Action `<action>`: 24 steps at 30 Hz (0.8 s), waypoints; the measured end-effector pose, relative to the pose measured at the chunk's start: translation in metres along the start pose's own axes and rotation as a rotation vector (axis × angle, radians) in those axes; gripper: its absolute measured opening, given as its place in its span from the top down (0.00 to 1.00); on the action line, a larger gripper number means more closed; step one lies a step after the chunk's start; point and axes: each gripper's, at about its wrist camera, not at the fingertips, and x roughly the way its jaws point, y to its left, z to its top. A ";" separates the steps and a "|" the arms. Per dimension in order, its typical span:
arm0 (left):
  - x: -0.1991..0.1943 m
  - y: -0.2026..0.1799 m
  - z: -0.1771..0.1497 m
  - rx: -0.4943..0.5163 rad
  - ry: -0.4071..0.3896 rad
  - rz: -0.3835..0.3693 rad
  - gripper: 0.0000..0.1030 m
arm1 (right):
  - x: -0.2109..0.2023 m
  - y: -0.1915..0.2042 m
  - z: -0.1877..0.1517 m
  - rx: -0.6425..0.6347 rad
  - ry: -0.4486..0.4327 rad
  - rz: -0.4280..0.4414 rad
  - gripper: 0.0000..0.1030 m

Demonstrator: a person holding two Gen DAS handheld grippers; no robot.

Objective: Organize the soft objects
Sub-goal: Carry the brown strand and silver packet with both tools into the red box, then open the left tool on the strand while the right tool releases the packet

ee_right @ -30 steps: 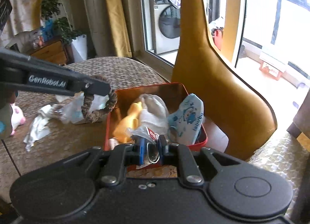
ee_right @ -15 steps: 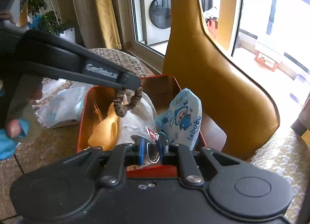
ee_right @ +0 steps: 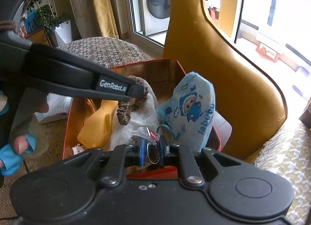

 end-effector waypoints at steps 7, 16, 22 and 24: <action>0.009 -0.003 -0.015 0.023 0.029 0.020 0.90 | 0.003 0.005 -0.002 -0.008 -0.001 -0.010 0.81; 0.002 -0.005 -0.024 0.038 0.009 0.016 0.90 | 0.003 0.007 -0.001 -0.034 0.002 -0.026 0.71; -0.010 -0.005 -0.025 0.032 -0.013 0.010 0.84 | -0.002 0.007 0.000 -0.035 0.002 -0.025 0.65; -0.016 -0.005 -0.025 0.036 -0.023 0.016 0.79 | -0.005 0.008 -0.001 -0.036 0.000 -0.031 0.64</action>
